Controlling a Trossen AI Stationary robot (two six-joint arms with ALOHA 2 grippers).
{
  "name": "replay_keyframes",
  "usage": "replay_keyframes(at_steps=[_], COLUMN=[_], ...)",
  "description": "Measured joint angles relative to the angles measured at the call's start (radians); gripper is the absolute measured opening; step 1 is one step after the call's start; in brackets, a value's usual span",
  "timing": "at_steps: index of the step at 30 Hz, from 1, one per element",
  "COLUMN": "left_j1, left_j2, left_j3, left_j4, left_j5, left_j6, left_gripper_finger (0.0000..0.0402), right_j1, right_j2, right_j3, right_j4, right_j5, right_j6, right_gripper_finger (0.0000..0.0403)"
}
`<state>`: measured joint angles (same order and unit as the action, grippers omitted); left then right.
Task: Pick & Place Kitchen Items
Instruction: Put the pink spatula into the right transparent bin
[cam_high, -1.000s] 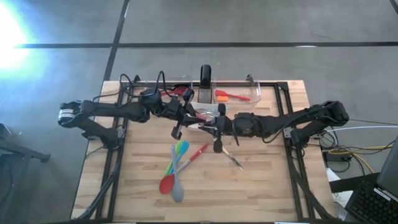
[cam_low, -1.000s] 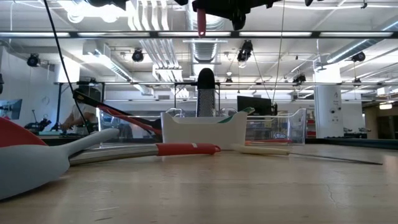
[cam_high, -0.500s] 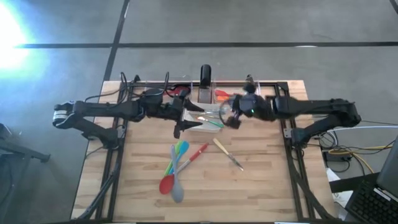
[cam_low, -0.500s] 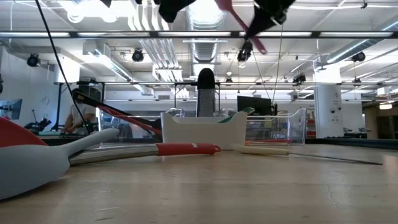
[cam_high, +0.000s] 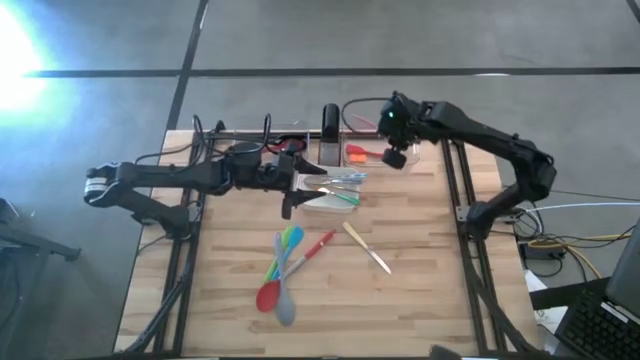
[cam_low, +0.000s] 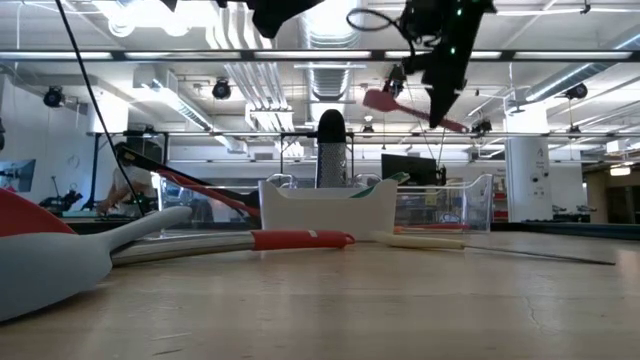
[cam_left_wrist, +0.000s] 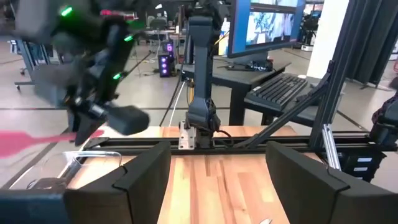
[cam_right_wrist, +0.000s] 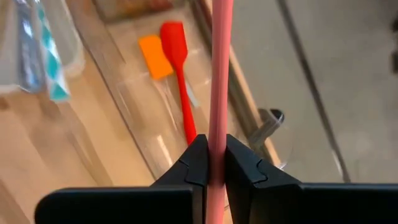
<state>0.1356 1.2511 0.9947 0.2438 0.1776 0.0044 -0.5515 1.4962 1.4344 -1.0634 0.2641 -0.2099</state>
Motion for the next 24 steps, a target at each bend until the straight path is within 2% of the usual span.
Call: replay_keyframes(at_steps=[8,15,24], left_j1=[0.0,0.0,0.0], left_j2=[-0.014,-0.016,-0.016], left_j3=[0.0,0.0,0.0], left_j4=[-0.001,-0.002,-0.004], left_j5=[0.0,0.0,0.0], left_j6=[0.0,0.0,0.013], left_gripper_finger=[0.0266,0.0266,0.0266], right_j1=[-0.131,-0.193,-0.229], right_j2=[0.132,0.248,0.363], right_j3=[-0.003,-0.004,-0.004], right_j4=[0.007,0.036,0.083], right_j5=[-0.05,-0.169,-0.172], right_j6=[-0.154,-0.214,-0.283], right_gripper_finger=[0.002,0.002,0.002])
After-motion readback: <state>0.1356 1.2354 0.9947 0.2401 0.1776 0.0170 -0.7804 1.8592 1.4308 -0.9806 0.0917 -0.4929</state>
